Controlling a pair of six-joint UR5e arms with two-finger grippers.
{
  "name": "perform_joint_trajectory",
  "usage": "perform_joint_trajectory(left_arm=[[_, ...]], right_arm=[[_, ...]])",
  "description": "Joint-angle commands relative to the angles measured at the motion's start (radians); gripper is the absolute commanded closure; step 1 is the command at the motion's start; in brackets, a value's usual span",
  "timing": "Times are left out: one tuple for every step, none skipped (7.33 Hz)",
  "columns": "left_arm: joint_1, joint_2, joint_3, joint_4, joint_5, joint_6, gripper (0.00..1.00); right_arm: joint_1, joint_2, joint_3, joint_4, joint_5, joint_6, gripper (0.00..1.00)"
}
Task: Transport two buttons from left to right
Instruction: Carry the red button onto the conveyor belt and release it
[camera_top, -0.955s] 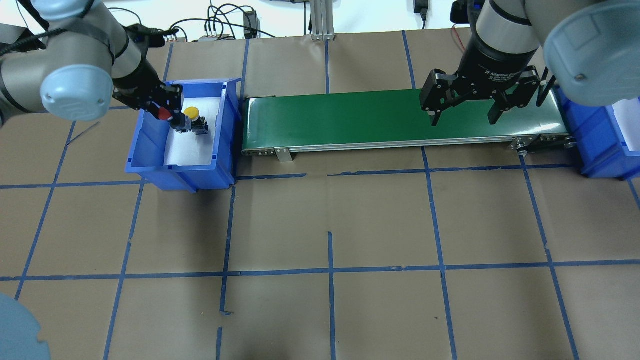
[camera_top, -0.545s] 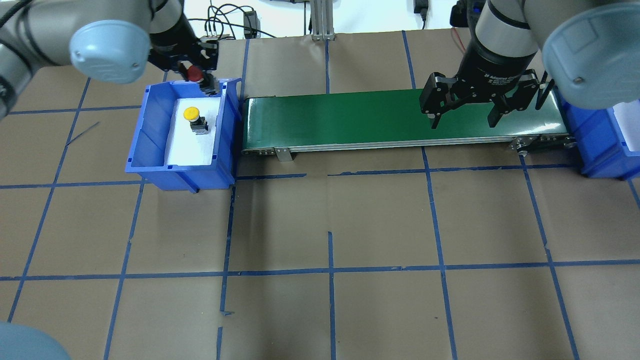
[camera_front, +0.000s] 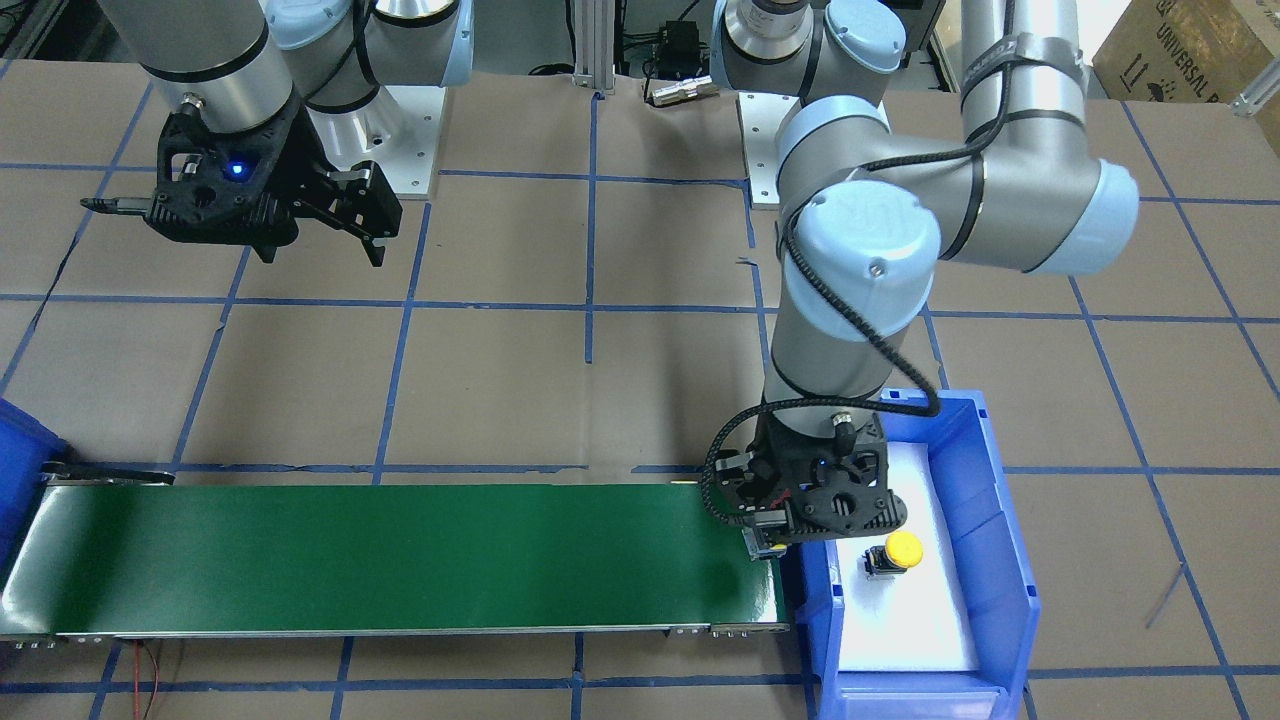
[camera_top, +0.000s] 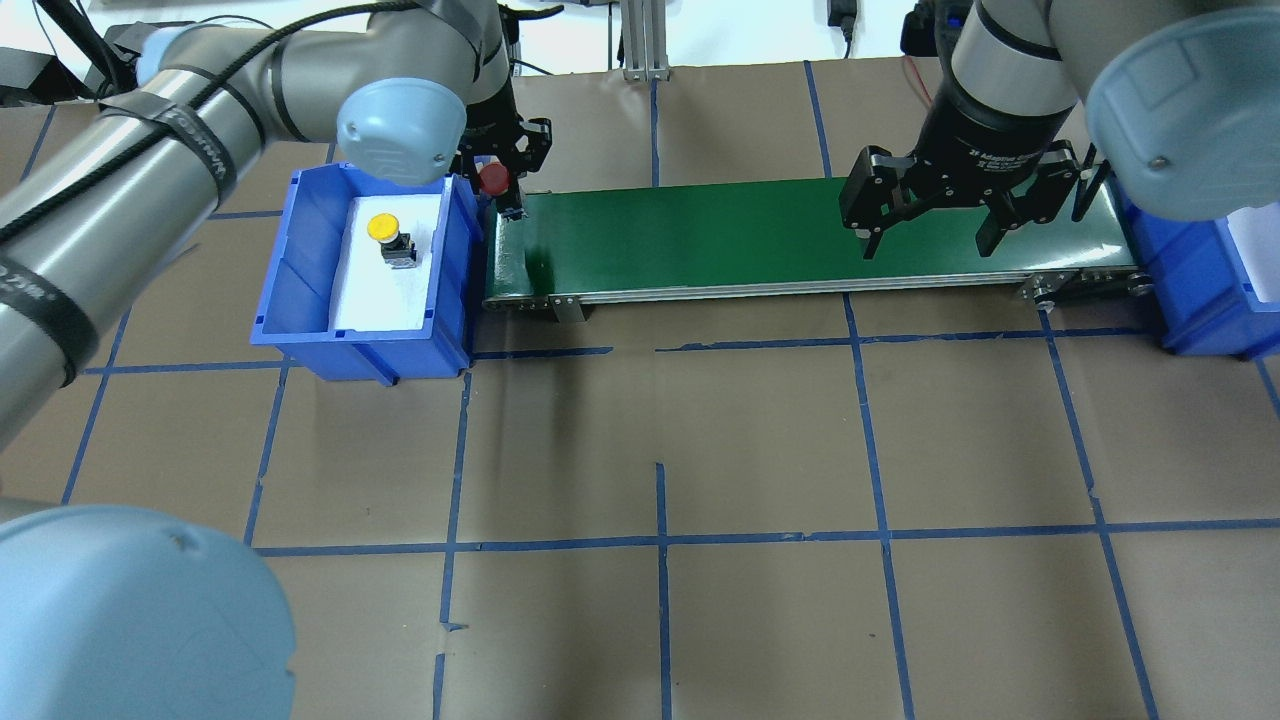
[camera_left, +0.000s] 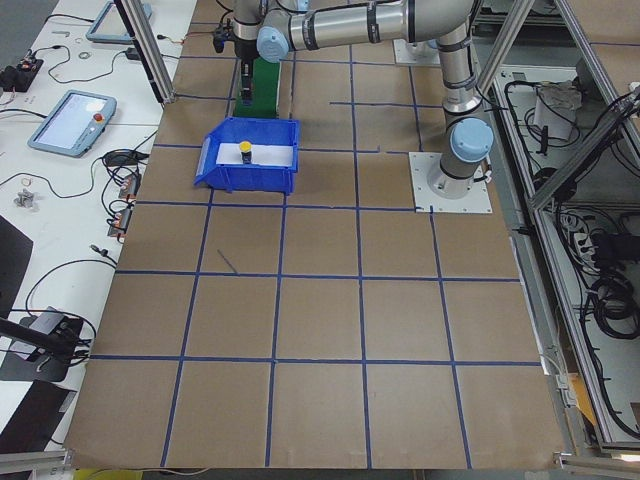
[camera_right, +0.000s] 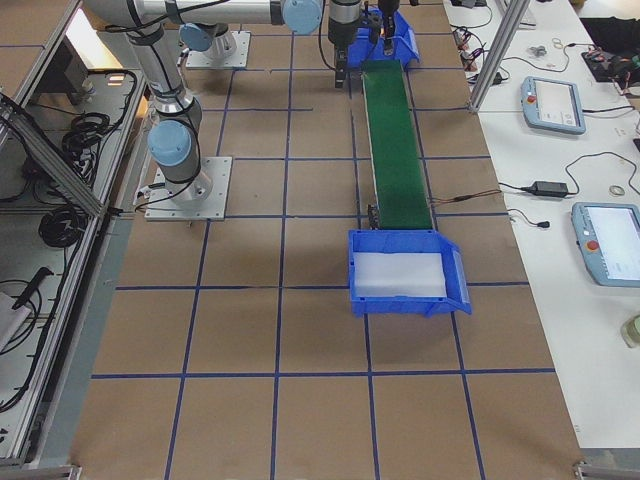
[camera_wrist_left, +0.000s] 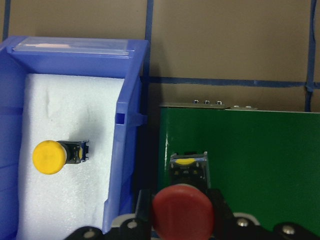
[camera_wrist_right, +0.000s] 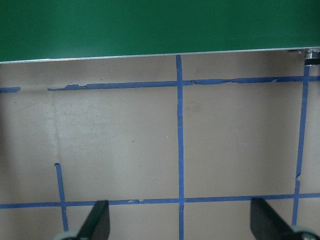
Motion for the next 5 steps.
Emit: perform_joint_trajectory(left_arm=[[-0.008,-0.029,-0.009,-0.024,-0.003,0.040,0.66],[-0.010,-0.027,-0.012,-0.057,-0.003,0.069,0.66],[-0.011,-0.030,-0.016,-0.062,-0.003,0.077,0.66],[-0.011,-0.032,-0.021,-0.058,-0.005,0.090,0.59],[-0.011,-0.032,-0.020,-0.055,-0.016,0.088,0.35]], right_arm=[[0.000,0.001,0.000,0.000,0.000,-0.001,0.00],[0.000,0.001,0.000,0.000,0.000,-0.001,0.00],[0.000,0.001,0.000,0.000,0.000,-0.001,0.00],[0.000,0.001,0.000,0.000,0.000,-0.001,0.00],[0.000,0.001,0.000,0.000,0.000,-0.001,0.00]])
